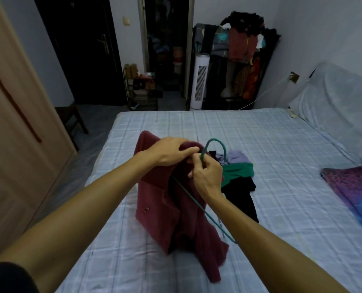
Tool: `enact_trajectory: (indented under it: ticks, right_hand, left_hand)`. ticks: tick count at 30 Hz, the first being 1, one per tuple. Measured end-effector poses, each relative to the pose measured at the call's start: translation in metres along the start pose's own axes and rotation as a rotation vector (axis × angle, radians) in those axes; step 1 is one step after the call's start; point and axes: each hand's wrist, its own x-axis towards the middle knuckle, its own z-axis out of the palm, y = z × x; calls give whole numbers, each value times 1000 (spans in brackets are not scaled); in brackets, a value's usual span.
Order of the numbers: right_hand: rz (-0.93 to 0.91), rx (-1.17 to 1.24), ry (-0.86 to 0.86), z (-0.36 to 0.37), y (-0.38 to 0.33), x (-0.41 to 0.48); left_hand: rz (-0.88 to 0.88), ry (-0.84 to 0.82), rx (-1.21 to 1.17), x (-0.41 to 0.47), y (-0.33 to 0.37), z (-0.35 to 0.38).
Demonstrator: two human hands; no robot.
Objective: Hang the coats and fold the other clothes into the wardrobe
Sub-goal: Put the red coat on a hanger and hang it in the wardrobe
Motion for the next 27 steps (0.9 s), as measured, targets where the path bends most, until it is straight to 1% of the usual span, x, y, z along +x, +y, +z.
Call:
enact_trajectory:
  ticks: [2,6,8,10,12,14,16,18,20,22,24,26,27]
  right_hand:
    - [-12,-4,-28,0,0,-2]
    - [-48,-28,-169,0,-3,9]
    - [-16,-31,-128,-11,2,22]
    - [106,-19,-43,-33,14,33]
    - [245,-87,-24,-52,36,37]
    - [343,-181,-112,-57,57,32]
    - [413,-176,-238,-52,67,24]
    - [530,-72,-318,-44,70,21]
    - [701,113,-359,-42,72,24]
    - [844,260,-450,-51,84,27]
    - [945,293,-522,-65,103,29]
    - [955,219,-537,-72,121,29]
    - [898,134,-529,-70,124,27]
  left_hand:
    - [-10,0,106,-6,-12,1]
    - [-38,123,121,-12,-23,4]
    - [-97,194,123,-16,-35,4]
    - [-154,269,109,-23,-51,2]
    - [-173,340,76,-31,-64,1]
    - [-149,370,61,-37,-69,2]
    - [-117,379,75,-42,-68,2]
    - [-97,401,96,-46,-69,1]
    - [-105,406,121,-51,-69,-2]
    - [-115,425,125,-54,-68,-5]
    - [-114,487,82,-56,-67,-11]
    - [-101,543,14,-57,-68,-18]
    - [-86,558,-15,-58,-69,-22]
